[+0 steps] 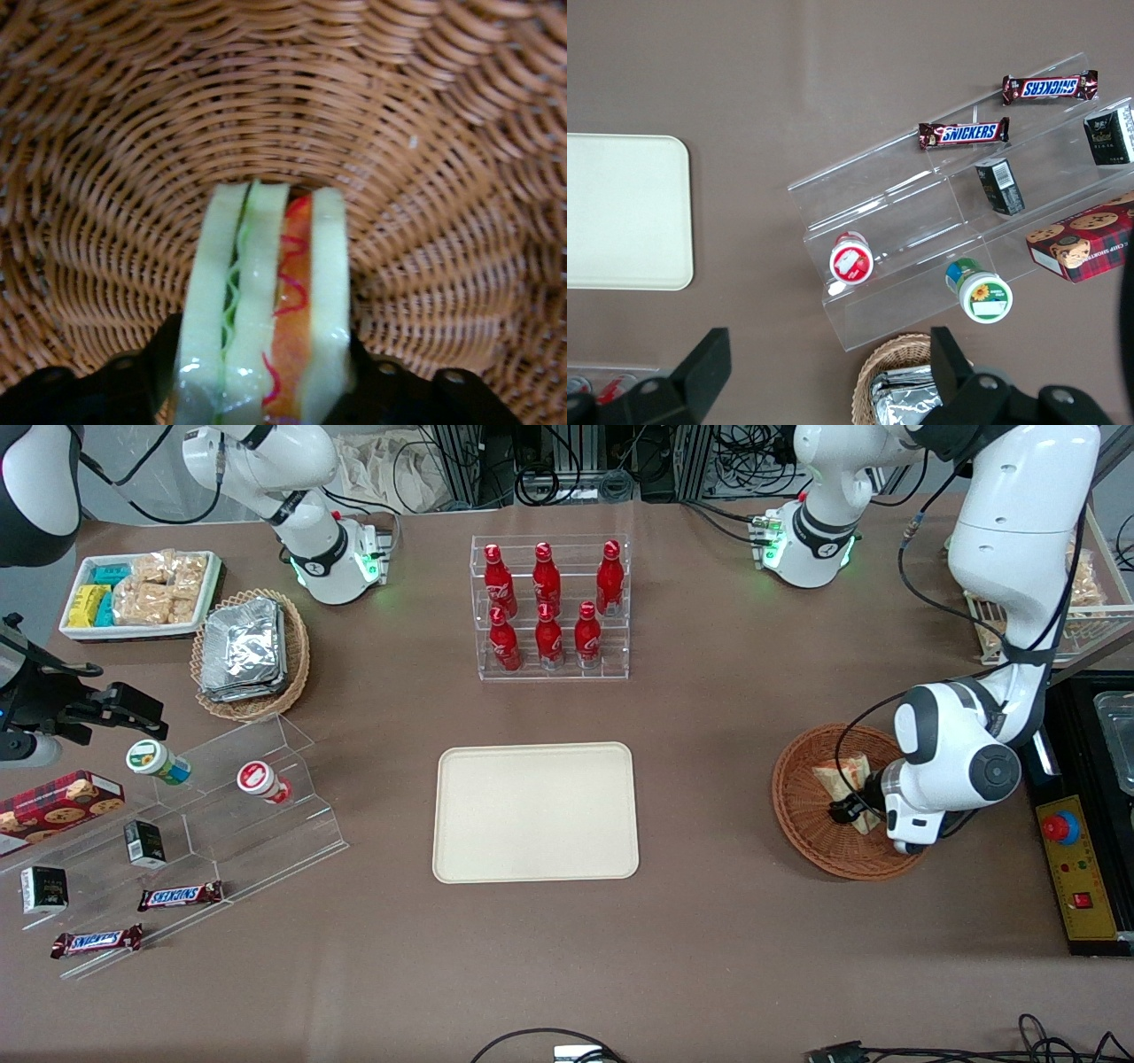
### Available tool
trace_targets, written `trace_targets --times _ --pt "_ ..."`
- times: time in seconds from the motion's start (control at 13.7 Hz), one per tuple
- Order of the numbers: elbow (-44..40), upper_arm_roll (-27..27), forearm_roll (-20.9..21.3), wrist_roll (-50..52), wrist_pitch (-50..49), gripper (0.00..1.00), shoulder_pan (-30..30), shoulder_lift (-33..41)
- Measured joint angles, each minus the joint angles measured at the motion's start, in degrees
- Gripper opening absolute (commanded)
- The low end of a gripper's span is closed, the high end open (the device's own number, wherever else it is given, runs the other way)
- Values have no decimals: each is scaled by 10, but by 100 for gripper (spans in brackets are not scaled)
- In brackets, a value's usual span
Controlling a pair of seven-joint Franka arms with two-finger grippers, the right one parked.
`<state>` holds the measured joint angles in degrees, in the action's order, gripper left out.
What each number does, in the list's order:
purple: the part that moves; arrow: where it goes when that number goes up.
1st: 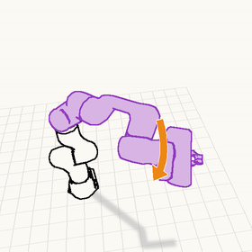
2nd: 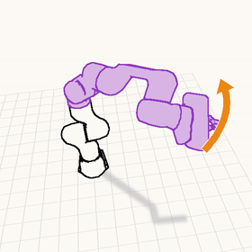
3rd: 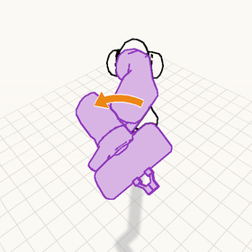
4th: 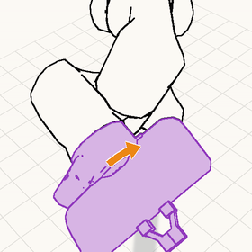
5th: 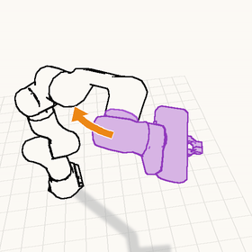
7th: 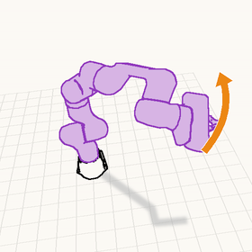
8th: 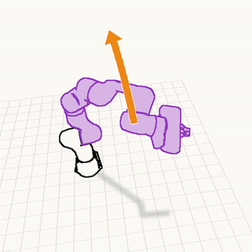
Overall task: Place sandwich from basket to tray
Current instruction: 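Lift the sandwich and carry it with the left gripper over the cream tray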
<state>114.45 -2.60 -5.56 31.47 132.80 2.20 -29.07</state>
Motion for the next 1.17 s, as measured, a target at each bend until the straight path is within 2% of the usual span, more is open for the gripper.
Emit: trace_targets --times 0.22,0.36,0.51,0.66,0.88,1.17 --pt "-3 -12 0 0 -21 0 0 20" --pt "-22 -29 0 0 -78 0 0 48" --pt "-63 -53 0 0 -152 4 -1 76" --pt "-125 -80 0 0 -225 3 -1 89" --pt "-209 -130 0 1 -277 1 -4 85" --pt "-255 -205 0 2 -278 2 -8 39"
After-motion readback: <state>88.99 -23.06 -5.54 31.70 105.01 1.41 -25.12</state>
